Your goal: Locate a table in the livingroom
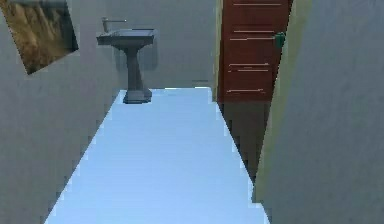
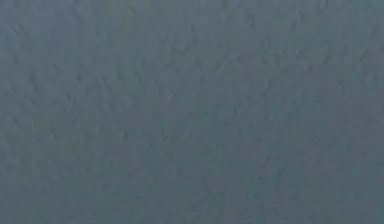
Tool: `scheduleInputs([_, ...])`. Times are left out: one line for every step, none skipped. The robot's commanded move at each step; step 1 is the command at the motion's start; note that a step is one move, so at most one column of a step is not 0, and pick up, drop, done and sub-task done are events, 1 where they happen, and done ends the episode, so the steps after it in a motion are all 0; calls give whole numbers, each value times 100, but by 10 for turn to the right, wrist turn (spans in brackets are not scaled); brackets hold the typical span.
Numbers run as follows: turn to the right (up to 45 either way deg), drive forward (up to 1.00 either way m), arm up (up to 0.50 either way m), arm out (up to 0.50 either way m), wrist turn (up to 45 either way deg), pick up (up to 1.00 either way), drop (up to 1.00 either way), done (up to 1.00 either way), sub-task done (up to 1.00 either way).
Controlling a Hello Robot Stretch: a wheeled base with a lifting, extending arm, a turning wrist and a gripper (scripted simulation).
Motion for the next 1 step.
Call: scheduleInputs([0, 100, 0, 0, 0, 0, 0, 0, 0])
